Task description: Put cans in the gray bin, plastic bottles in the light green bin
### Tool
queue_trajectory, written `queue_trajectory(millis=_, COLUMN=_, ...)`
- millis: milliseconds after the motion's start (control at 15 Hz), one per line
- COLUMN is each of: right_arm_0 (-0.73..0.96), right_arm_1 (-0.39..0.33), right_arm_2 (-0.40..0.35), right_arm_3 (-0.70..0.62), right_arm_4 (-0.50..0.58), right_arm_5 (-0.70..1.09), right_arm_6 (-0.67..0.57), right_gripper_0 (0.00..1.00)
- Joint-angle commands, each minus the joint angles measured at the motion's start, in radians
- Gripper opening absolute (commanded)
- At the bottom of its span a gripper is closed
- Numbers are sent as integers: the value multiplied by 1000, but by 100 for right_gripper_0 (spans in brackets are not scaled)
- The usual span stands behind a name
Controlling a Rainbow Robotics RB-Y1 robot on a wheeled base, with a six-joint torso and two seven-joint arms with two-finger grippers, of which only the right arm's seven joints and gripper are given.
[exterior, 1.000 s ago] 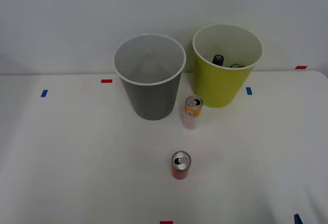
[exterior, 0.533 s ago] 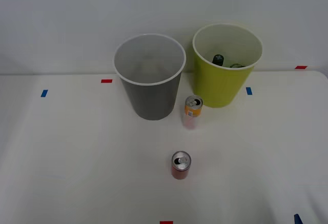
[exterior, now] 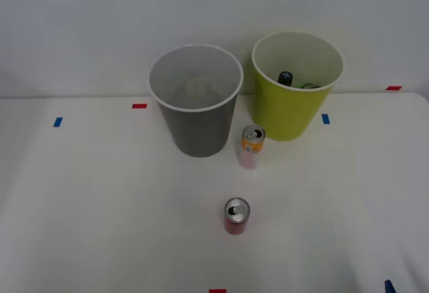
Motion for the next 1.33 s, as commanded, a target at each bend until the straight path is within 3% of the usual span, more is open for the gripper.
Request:
queue_trajectory(millis=67, right_arm_0=0, right_arm_1=0, right_arm_2=0, right_arm_3=0, right_arm_4=0, right_arm_5=0, right_arm_6=0, right_gripper_0=100)
queue_trajectory(millis=400, right_arm_0=0, right_arm_1=0, right_arm_2=0, right_arm_3=0, right_arm_4=0, right_arm_5=0, right_arm_6=0, right_gripper_0=100)
queue_trajectory(millis=533, right_arm_0=-21, right_arm_1=5, right_arm_2=49, right_arm_3=46, right_arm_4=-46, right_arm_5=12, right_arm_6=2, right_gripper_0=100)
queue_trajectory(millis=667, right_arm_0=-9, right_arm_1=-46, right_arm_2=143, right_arm_3=58, right_arm_4=-121, right_arm_5=-23, right_arm_6=28, right_gripper_0=100)
queue_trajectory(millis=867, right_arm_0=-14, right_arm_1=-127, right_arm_2=172, right_arm_3=58, right_arm_4=-127, right_arm_5=-64, right_arm_6=153, right_gripper_0=100)
queue_trajectory(millis=1200, right_arm_0=-21, right_arm_1=-281, right_arm_2=333, right_arm_3=58, right_arm_4=-204, right_arm_5=-63, right_arm_6=172, right_gripper_0=100)
queue_trajectory(millis=1333, right_arm_0=-31, right_arm_1=-308, right_arm_2=376, right_arm_3=54, right_arm_4=-212, right_arm_5=-69, right_arm_6=186, right_gripper_0=100)
